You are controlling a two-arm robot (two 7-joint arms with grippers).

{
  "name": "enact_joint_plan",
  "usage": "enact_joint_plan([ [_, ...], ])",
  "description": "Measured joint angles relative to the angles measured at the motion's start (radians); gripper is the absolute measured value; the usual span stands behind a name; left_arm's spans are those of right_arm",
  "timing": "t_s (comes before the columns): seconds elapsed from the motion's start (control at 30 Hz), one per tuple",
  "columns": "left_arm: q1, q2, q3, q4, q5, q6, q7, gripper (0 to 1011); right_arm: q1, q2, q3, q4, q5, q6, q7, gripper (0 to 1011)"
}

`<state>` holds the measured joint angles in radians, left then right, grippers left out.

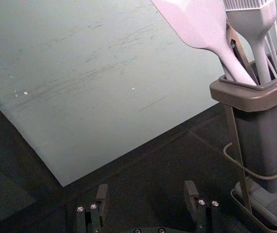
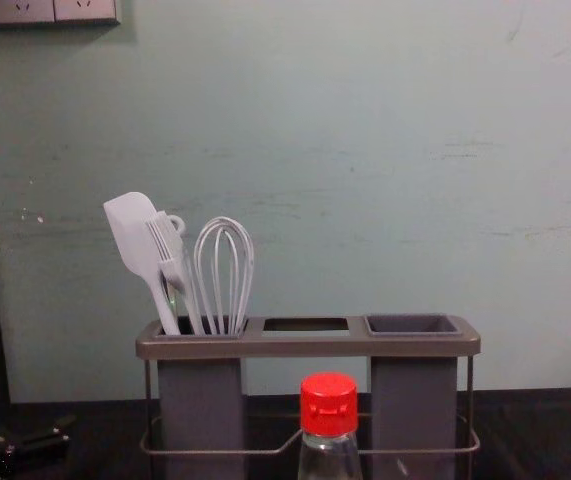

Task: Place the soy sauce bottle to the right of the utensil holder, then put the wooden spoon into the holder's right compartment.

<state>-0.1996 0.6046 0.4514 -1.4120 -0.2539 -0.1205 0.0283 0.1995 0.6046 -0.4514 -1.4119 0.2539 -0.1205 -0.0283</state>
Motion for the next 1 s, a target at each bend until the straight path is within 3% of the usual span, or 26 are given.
enact_joint_plan([
  [0.57, 0.0, 0.0, 0.0, 0.0, 0.0, 0.0, 0.0, 1011, 0.0, 0.0, 0.0, 0.0, 0.0, 0.0, 0.0, 1002],
  [0.73, 0.0, 0.0, 0.0, 0.0, 0.0, 0.0, 0.0, 1011, -0.022, 0.008, 0.014, -0.037, -0.021, -0.001, -0.007, 1002],
  [1.0, 0.0, 0.0, 0.0, 0.0, 0.0, 0.0, 0.0, 1011, -0.074, 0.017, 0.057, -0.121, -0.012, 0.013, -0.009, 1002],
])
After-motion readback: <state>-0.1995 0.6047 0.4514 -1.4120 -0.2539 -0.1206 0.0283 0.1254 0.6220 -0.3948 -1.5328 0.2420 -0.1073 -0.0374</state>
